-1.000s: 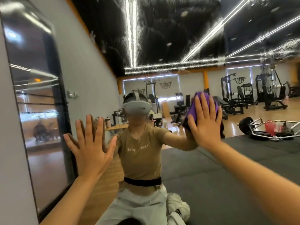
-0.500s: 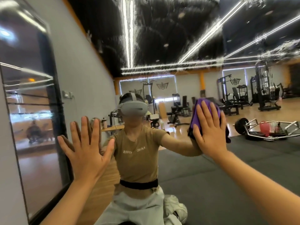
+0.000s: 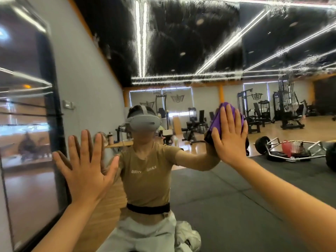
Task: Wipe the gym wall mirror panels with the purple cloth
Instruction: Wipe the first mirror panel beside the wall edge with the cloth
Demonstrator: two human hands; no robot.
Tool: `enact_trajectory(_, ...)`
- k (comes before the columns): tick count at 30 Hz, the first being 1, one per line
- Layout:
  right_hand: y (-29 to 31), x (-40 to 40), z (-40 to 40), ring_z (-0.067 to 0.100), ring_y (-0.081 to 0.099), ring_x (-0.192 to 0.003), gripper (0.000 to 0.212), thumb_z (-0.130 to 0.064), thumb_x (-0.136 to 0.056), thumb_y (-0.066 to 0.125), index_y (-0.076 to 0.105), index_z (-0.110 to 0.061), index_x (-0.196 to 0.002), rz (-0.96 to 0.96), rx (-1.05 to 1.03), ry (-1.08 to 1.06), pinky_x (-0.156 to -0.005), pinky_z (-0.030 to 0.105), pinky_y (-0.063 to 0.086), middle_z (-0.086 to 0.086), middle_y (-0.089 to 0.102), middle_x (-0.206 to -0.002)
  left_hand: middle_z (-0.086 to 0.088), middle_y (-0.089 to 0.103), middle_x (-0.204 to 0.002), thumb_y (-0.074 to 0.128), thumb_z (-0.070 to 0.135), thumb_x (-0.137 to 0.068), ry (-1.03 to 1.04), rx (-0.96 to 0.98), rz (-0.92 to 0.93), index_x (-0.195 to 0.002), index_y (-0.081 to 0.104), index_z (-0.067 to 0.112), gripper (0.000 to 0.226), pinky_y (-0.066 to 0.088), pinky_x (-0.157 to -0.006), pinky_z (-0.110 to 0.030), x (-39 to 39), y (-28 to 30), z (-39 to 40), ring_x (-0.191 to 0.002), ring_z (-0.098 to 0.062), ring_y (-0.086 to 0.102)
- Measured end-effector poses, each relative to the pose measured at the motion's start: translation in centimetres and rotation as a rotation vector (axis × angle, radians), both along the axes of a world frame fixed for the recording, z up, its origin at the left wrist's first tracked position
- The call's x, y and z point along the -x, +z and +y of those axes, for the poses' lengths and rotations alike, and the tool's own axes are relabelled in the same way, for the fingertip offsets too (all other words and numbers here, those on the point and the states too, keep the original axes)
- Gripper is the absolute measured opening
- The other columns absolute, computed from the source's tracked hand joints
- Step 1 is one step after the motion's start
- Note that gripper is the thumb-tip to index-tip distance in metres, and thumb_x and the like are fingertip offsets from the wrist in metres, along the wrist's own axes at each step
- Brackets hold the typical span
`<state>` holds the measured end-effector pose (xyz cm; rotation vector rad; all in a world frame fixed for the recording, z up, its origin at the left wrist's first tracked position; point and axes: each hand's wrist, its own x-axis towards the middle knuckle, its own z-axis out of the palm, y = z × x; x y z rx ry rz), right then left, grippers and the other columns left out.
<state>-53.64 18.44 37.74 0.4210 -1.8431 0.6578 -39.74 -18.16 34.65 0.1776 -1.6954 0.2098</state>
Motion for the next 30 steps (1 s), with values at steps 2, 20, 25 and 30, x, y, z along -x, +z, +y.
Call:
enact_trajectory(2, 5.2, 0.2, 0.6, 0.012, -0.015, -0.153, 0.072, -0.053, -0.097, 0.017, -0.003, -0.026, -0.161, -0.007, 0.011, 0.003, -0.118, 0.034, -0.021, -0.003, -0.006, -0.17, -0.011, 0.007, -0.169, 0.033, 0.063, -0.093, -0.007, 0.007, 0.004, -0.161, 0.021, 0.018, 0.082, 0.0, -0.117, -0.07, -0.1, 0.1, 0.1, -0.155, -0.036, 0.003)
enact_trajectory(20, -10.8, 0.8, 2.0, 0.028, 0.007, -0.156, 0.062, -0.046, -0.106, 0.023, 0.015, -0.02, -0.162, 0.211, -0.238, -0.041, -0.126, 0.049, 0.001, 0.003, 0.011, -0.17, -0.01, 0.007, -0.169, 0.034, 0.063, -0.094, -0.029, -0.001, 0.007, -0.161, 0.022, 0.019, 0.08, 0.0, -0.116, -0.072, -0.1, 0.0, 0.0, -0.155, -0.037, 0.002)
enact_trajectory(25, -15.5, 1.1, 3.1, 0.03, 0.01, -0.156, 0.062, -0.051, -0.108, 0.019, 0.012, -0.024, -0.163, 0.186, -0.354, -0.076, -0.126, 0.052, 0.003, 0.0, 0.009, -0.17, -0.01, 0.006, -0.169, 0.034, 0.063, -0.095, -0.023, 0.0, -0.003, -0.161, 0.02, 0.02, 0.08, 0.002, -0.115, -0.074, 0.0, -0.2, 0.0, -0.155, -0.035, 0.0)
enact_trajectory(30, -12.9, 1.1, 3.2, 0.028, 0.01, -0.156, 0.063, -0.053, -0.107, 0.02, 0.015, -0.023, -0.162, 0.196, -0.347, -0.039, -0.125, 0.052, 0.005, -0.001, 0.011, -0.17, -0.009, 0.005, -0.17, 0.031, 0.065, -0.096, -0.021, -0.006, -0.009, -0.161, 0.02, 0.021, 0.079, 0.003, -0.115, -0.074, 0.0, -0.2, 0.0, -0.155, -0.034, -0.001)
